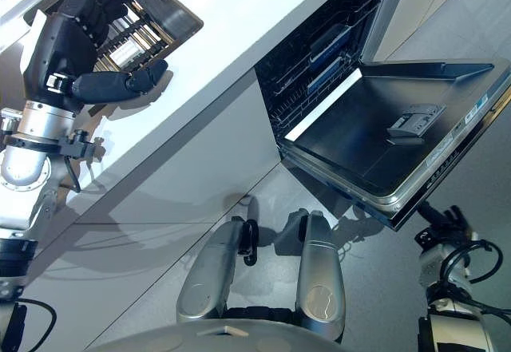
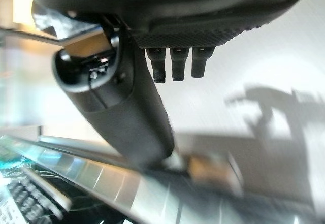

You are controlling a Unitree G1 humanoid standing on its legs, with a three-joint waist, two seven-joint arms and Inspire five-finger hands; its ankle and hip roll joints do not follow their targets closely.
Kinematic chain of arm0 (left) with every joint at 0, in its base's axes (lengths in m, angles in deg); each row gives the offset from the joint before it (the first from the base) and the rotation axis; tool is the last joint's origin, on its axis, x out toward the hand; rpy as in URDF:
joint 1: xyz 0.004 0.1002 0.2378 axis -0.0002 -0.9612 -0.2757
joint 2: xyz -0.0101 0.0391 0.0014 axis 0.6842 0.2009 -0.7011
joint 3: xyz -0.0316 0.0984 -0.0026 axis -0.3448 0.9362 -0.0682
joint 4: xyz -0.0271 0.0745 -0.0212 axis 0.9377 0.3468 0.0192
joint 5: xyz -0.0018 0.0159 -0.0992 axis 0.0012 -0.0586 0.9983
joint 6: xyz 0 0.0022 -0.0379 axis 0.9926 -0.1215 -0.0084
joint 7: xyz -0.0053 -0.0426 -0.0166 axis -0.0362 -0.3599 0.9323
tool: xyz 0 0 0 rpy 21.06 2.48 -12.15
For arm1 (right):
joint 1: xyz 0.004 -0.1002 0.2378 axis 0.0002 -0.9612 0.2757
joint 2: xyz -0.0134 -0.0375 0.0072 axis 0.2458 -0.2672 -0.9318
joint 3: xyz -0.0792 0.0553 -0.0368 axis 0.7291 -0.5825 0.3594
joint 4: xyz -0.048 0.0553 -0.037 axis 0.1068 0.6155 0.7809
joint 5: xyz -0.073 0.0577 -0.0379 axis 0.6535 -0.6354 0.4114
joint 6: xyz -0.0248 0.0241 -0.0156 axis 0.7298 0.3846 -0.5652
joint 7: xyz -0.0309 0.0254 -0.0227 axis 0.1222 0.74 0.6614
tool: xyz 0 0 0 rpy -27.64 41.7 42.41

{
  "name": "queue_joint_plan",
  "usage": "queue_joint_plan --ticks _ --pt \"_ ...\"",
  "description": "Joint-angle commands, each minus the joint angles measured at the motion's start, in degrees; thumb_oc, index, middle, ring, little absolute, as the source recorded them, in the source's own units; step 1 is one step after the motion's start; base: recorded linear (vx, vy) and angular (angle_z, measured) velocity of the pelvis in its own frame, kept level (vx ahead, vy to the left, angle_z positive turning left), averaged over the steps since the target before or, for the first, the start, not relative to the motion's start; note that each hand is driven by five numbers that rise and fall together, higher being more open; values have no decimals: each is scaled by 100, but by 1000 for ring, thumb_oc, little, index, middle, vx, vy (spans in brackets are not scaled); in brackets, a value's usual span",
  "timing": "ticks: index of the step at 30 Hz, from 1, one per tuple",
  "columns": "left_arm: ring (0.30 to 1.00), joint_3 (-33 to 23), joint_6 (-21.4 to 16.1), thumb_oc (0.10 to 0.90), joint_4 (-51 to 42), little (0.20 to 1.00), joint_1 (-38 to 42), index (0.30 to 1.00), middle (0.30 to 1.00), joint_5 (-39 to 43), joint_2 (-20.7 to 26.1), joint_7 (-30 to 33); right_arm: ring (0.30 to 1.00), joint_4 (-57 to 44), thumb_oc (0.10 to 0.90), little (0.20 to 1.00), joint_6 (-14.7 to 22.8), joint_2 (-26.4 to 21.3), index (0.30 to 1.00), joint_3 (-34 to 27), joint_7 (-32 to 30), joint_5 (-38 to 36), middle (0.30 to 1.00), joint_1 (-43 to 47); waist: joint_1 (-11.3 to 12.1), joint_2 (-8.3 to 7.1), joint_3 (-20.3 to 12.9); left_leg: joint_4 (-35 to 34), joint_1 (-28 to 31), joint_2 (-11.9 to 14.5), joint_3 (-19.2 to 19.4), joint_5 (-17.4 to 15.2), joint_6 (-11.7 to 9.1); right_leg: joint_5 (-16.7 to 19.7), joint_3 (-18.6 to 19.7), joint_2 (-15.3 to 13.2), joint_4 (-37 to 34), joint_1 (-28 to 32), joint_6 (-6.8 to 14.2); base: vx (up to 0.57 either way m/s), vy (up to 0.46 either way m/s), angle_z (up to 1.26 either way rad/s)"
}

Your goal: Pick up plates and place into dishwasher.

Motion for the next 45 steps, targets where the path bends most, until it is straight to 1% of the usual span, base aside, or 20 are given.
queue_joint_plan --ticks 1,3,4,5,8,10,11,12,14,16,17,18,22,28,32,35,38,40,43,45 --pt "900 -162 -669 800 -387 900 200 900 900 387 -127 50 900 -161 800 900 -386 26 900 655 2382 -841 900 608 287 86 -407 510 -47 -459 36 -288 627 228 -60 177 -22 425 -130 37 -19 6" --pt "900 -177 -756 800 -323 900 156 900 900 462 -89 -44 900 -418 800 900 -650 48 900 883 3160 -1400 900 702 336 67 -400 479 13 -465 8 -303 614 232 -67 164 -38 481 -100 49 -23 5" --pt "900 -188 -801 800 -307 900 127 900 900 465 -96 -88 900 -613 800 900 -750 62 900 982 3375 -1627 900 789 360 53 -410 446 22 -469 -5 -291 612 243 -71 163 -62 496 -97 49 -19 5" --pt "900 -204 -876 800 -267 900 74 900 900 456 -126 -157 900 -958 800 900 -868 104 900 1094 3796 -2056 900 910 386 29 -413 407 47 -473 -27 -278 600 248 -77 164 -84 528 -89 37 -17 3" --pt "900 -210 -935 800 -173 900 78 900 900 442 -147 -248 900 -1847 800 900 -1003 194 900 1223 4541 -2843 900 1426 433 -15 -461 321 105 -475 -72 -247 562 263 -81 176 -150 601 -53 54 -13 -8" --pt "900 -243 -883 800 -117 900 114 900 900 489 -132 -313 900 -2149 800 900 -1124 193 900 1196 4919 -3052 900 1694 464 -38 -531 292 154 -475 -94 -249 542 259 -78 174 -189 669 -24 80 -7 -14" --pt "900 -264 -828 800 -93 900 177 900 900 519 -101 -325 900 -2305 800 900 -1138 160 900 1192 5097 -3153 900 1812 470 -55 -575 261 156 -474 -106 -195 530 297 -81 171 -228 684 -13 100 -12 -20" --pt "900 -273 -753 800 -78 900 252 900 900 531 -69 -315 900 -2501 800 900 -1103 121 900 1182 5201 -3223 900 1909 480 -70 -604 264 206 -480 -119 -226 517 261 -73 177 -242 750 5 81 -10 -18" --pt "900 -283 -633 800 -8 900 406 900 900 564 11 -316 900 -2859 800 900 -1081 58 900 1119 5185 -3436 900 2107 477 -88 -669 224 238 -487 -136 -163 502 302 -72 171 -308 800 5 64 -1 -3" --pt "900 -266 -597 800 75 900 500 900 900 604 75 -325 900 -3039 800 900 -996 44 900 1079 5109 -3456 900 2217 475 -94 -697 210 271 -489 -147 -148 493 308 -74 167 -342 848 9 54 5 9" --pt "900 -270 -550 800 116 900 556 900 900 622 105 -338 900 -3160 800 900 -907 19 900 1050 5034 -3419 900 2311 474 -99 -726 186 309 -491 -155 -150 492 308 -69 165 -372 893 7 94 13 14" --pt "900 -251 -474 800 167 900 633 900 900 640 162 -316 900 -3346 800 900 -714 -48 900 1031 4907 -3377 900 2492 472 -102 -776 168 368 -492 -161 -155 494 294 -55 165 -404 972 -8 78 12 14" --pt "900 -227 -366 800 246 900 712 900 900 668 191 -339 900 -3489 800 900 -456 -155 900 990 4736 -3253 900 2701 479 -122 -843 191 447 -490 -171 -217 495 272 -45 156 -433 1093 -19 66 6 19" --pt "900 -234 -137 800 278 900 725 900 900 603 118 -439 900 -3324 800 900 -515 -226 900 961 4409 -2999 900 2916 545 -172 -999 191 599 -489 -223 -322 519 222 -50 128 -446 1276 -40 87 -6 33" --pt "900 -257 -167 800 353 900 680 900 900 665 145 -489 900 -3124 800 900 -519 -214 900 982 4342 -2800 900 2806 554 -189 -1039 206 632 -471 -227 -331 527 228 -55 118 -449 1325 -46 27 3 -9" --pt "900 -273 -193 800 410 900 681 900 900 751 187 -514 900 -2840 800 900 -336 -284 900 954 4091 -2403 900 2689 543 -207 -1064 180 685 -436 -234 -348 529 265 -63 116 -489 1364 -38 1 3 4" --pt "900 -267 -261 800 480 900 699 900 900 796 196 -517 900 -2335 800 900 -28 -517 900 935 3978 -1621 900 2535 515 -258 -1109 40 754 -387 -233 -309 510 327 -87 111 -623 1431 -23 -28 8 4" --pt "900 -276 -281 800 477 900 718 900 900 826 194 -488 900 -2161 800 900 343 -678 900 983 3791 -983 900 2363 484 -294 -1157 -218 862 -349 -242 -218 495 405 -116 109 -830 1517 -10 -42 12 4" --pt "900 -316 -447 800 458 900 686 900 900 855 136 -460 900 -2353 800 900 641 -712 900 1042 3504 -292 900 1892 410 -349 -1253 -852 1114 -305 -243 31 484 599 -153 130 -1347 1716 24 -52 11 2" --pt "900 -350 -653 800 417 900 587 900 900 870 49 -475 900 -2563 800 900 697 -630 900 1025 3298 -49 900 1512 362 -377 -1335 -1344 1326 -282 -245 231 479 758 -172 159 -1795 1896 52 -42 17 -3"
